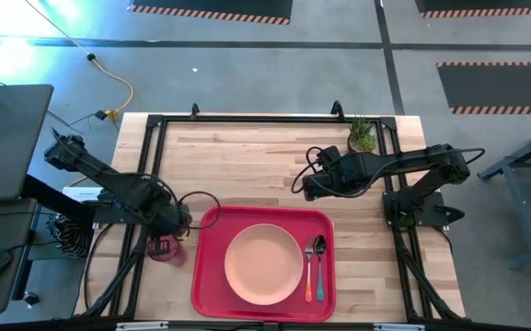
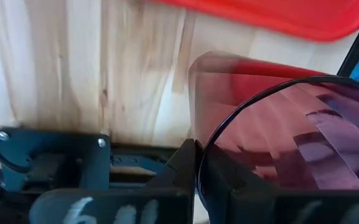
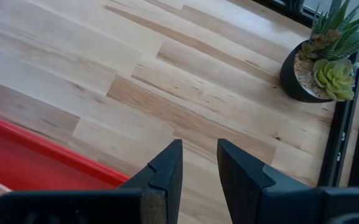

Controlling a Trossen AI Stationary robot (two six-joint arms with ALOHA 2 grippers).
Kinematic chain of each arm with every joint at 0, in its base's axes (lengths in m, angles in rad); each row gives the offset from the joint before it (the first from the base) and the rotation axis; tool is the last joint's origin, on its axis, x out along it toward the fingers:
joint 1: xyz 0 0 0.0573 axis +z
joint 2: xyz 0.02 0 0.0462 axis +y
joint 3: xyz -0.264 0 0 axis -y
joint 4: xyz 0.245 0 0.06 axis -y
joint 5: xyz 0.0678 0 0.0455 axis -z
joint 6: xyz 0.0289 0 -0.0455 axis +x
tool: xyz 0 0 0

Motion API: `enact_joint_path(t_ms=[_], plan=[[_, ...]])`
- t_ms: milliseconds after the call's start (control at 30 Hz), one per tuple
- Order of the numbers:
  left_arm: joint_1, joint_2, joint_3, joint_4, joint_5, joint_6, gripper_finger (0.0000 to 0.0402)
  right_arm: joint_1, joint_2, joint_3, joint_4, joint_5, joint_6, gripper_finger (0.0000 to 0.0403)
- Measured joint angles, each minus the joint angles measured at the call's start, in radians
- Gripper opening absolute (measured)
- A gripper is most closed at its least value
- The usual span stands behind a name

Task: Pick and place plate/cup/fork/spoon on tray
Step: Put the purple cup on the red serving tray

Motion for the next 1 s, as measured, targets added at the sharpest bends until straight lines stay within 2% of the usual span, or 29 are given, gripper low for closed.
enact_joint_path(t_ms=[433,600,767,1000], plan=[[0.150,-0.009,0.097,0.020,-0.246,0.100,0.0004,0.000,0.000,0.000,0.015,-0.012,0.000,0.0091],[0.218,0.003,0.097,0.084,-0.250,0.204,0.0004,0.000,0.000,0.000,0.027,-0.013,0.000,0.0091],[0.282,0.012,0.097,0.163,-0.210,0.293,0.0004,0.000,0.000,0.000,0.040,-0.015,0.000,0.0091],[0.347,0.016,0.142,0.120,-0.203,0.379,0.0003,0.000,0.000,0.000,0.053,-0.015,0.000,0.0091]])
